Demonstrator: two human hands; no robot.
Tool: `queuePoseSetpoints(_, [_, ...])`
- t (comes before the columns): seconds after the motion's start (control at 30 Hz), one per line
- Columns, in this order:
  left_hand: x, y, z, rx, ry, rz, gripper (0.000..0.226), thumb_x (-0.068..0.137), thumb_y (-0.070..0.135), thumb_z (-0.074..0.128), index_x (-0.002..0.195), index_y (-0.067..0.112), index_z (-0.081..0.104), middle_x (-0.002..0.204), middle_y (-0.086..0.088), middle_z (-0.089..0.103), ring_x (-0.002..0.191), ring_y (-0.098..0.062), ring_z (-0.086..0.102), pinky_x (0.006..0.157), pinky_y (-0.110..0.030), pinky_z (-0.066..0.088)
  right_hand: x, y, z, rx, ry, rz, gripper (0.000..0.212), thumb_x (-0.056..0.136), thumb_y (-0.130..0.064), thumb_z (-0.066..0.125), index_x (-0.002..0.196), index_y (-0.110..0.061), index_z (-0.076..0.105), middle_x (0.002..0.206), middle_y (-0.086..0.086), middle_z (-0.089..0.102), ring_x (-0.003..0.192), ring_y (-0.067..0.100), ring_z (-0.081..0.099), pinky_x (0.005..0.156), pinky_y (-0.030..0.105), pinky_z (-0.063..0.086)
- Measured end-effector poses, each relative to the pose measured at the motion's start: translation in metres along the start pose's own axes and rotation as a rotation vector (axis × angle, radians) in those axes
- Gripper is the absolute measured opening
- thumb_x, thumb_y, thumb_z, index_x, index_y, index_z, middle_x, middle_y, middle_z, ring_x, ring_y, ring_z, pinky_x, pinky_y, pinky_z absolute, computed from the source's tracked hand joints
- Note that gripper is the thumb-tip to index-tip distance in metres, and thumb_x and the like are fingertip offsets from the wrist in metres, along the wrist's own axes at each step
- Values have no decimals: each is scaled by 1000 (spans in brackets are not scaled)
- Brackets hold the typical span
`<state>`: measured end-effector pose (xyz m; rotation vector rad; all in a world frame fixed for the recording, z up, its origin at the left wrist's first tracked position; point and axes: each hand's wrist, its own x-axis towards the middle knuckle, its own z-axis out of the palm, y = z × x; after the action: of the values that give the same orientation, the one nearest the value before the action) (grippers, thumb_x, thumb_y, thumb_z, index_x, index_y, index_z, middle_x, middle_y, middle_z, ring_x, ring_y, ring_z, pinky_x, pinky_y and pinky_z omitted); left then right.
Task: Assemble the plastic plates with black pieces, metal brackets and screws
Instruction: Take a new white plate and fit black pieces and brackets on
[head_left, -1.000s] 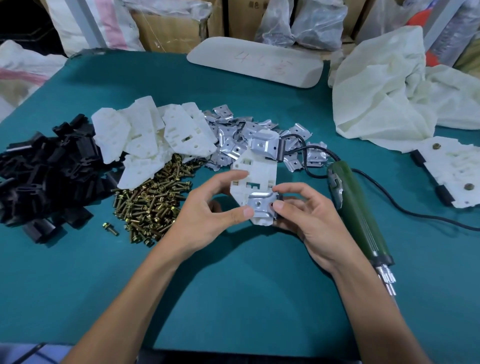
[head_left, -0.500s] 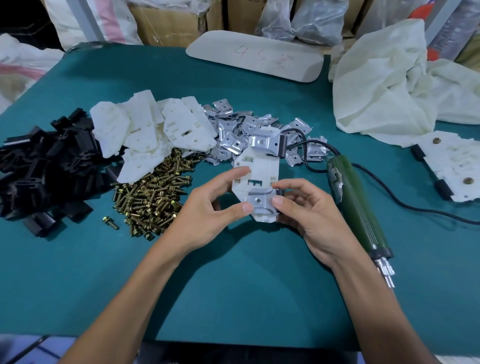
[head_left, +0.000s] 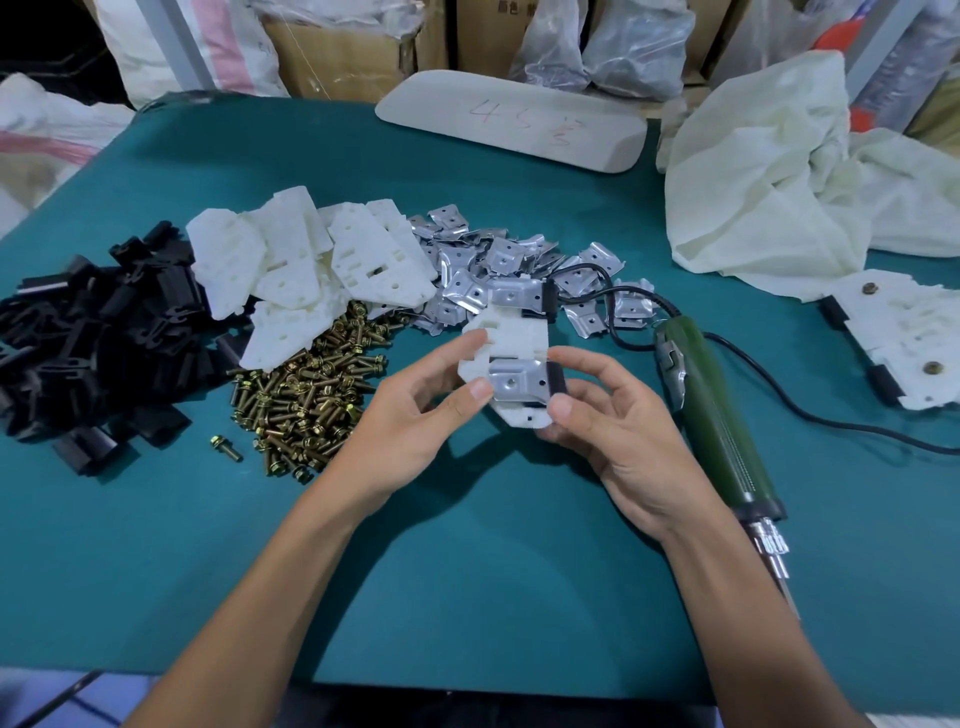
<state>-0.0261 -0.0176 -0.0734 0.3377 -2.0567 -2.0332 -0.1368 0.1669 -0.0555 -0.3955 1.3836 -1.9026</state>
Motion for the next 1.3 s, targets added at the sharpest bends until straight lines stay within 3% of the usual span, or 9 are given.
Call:
queuePoseSetpoints(0.1, [-1,2,-3,-4,13,-11,50,93,32,61,142,25,55,134,14,65,117,4,60,89,-8,46,-1,1,-2,-57,-5,-59,60,68,-14,89,125,-22,70,120,8,75,108,21,71,95,29,56])
queuePoseSetpoints(0.23, [-2,1,-3,8,-20,-40,56,91,27,64,146,24,50,129,4,69,125,-12,60,105,-23,45,-2,2,-3,-84,25,-110,52,72,-13,87,121,-24,72,119,6,76,107,15,71,92,22,54])
queuePoseSetpoints(0.37, [-1,0,-4,18,-5,-37,55,92,29,65,145,25,51,131,5,68,128,-12,58,109,-24,43,-3,2,-3,-107,27,-130,49,70,-20,89,117,-27,75,117,6,77,106,15,71,91,20,53])
queuePoseSetpoints(0.7, [-3,2,-5,64,17,-37,43,93,37,66,136,36,61,123,4,71,121,-7,62,108,-23,44,-1,-2,-11,31,-24,-13,39,76,-11,77,114,-20,79,118,14,75,105,20,73,84,24,58])
queuePoseSetpoints(0.8, [-3,2,-6,116,-7,-53,44,91,36,72,133,41,60,111,1,74,106,-10,66,96,-26,50,0,0,-13,39,-17,11,39,76,-12,77,115,-18,77,118,14,76,102,19,74,83,24,58])
queuePoseSetpoints(0.93, [2,0,-3,405,98,-70,51,84,38,79,126,50,52,112,17,73,112,-2,63,98,-38,51,2,2,-18,59,-30,77,43,78,-11,76,120,-14,74,111,15,75,87,20,72,83,26,59])
queuePoseSetpoints(1.03, [3,0,-1,591,119,-69,43,90,40,73,125,49,50,117,28,69,120,6,57,105,-37,46,4,4,-20,59,-70,136,49,79,-6,75,127,-9,67,114,19,73,91,22,72,85,28,60])
queuePoseSetpoints(1.2, [2,-2,1,536,131,-37,35,95,27,69,125,40,57,115,23,71,113,9,60,103,-39,50,4,5,-19,84,-71,143,46,80,-2,72,125,-8,67,117,19,73,102,23,73,89,29,60])
queuePoseSetpoints(1.3, [2,-2,2,540,137,-16,35,95,25,69,126,37,59,114,22,72,111,10,62,99,-30,50,4,5,-19,79,-75,138,46,81,-3,71,127,-7,66,119,17,73,103,23,73,88,29,60])
